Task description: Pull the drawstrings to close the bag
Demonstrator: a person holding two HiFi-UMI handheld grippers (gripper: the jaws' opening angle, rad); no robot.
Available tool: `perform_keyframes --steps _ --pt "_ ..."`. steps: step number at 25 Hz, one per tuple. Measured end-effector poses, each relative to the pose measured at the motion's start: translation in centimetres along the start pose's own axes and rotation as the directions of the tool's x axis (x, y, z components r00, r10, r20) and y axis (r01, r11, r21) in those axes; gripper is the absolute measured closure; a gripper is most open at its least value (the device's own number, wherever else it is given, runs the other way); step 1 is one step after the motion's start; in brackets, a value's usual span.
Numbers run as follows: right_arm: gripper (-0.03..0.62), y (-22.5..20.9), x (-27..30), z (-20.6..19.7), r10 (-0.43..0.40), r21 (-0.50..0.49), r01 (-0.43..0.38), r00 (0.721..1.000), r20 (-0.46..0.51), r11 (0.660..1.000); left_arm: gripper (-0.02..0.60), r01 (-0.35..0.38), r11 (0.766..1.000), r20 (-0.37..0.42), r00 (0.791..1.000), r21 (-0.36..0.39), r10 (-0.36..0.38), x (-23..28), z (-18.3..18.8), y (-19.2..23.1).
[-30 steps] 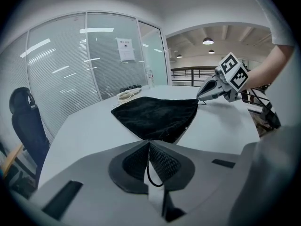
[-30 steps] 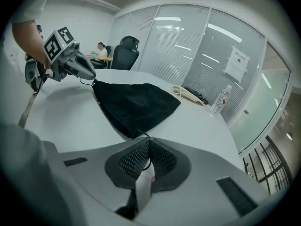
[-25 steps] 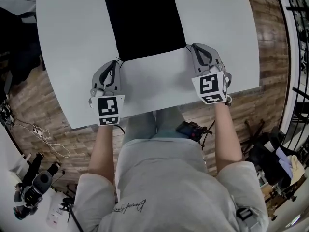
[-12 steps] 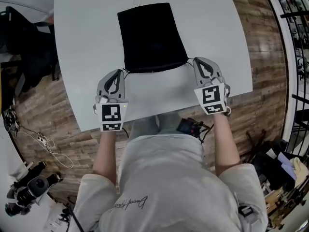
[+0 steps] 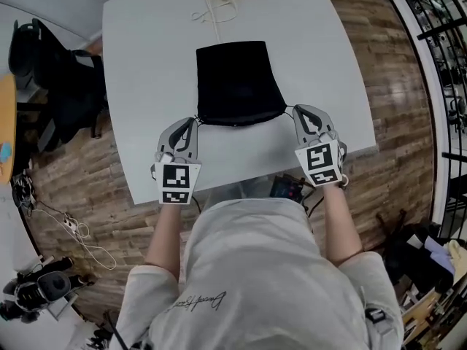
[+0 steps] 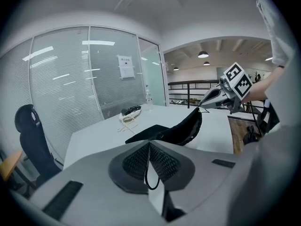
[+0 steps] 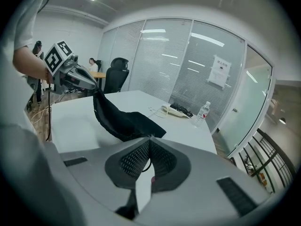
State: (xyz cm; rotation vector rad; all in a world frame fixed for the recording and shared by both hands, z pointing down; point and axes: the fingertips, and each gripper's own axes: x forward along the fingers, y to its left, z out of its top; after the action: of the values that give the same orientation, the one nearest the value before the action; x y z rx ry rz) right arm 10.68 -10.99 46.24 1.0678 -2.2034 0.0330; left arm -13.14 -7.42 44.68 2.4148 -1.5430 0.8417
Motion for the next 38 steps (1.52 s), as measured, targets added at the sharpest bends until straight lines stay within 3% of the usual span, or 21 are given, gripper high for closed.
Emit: perform_keyframes --steps 9,16,27,38 --pt "0.571 -0.6 -1.6 1.5 -0.032 0.025 0.031 0.999 0.026 0.999 0.569 0.002 0.998 0.039 0.999 -0.057 0.001 -1.3 2.0 0.0" --pt "0.572 -0.9 -2.2 2.3 -0.048 0.034 0.047 0.998 0.035 0.998 0.569 -0.021 0.998 0.050 0.998 -0.055 0.024 -2.1 2.6 0.7" --pt "0.572 -1.2 -2.0 1.9 -0.062 0.036 0.062 0.998 0.018 0.997 0.569 -0.045 0.998 0.020 0.999 -0.043 0.046 -2.3 1.7 1.6" --pt "0.572 -3.0 -2.8 0.2 -0.146 0.057 0.147 0.989 -0.030 0.987 0.569 -0.098 0.995 -0.019 0.995 -0.023 0.098 -2.8 0.7 3.3"
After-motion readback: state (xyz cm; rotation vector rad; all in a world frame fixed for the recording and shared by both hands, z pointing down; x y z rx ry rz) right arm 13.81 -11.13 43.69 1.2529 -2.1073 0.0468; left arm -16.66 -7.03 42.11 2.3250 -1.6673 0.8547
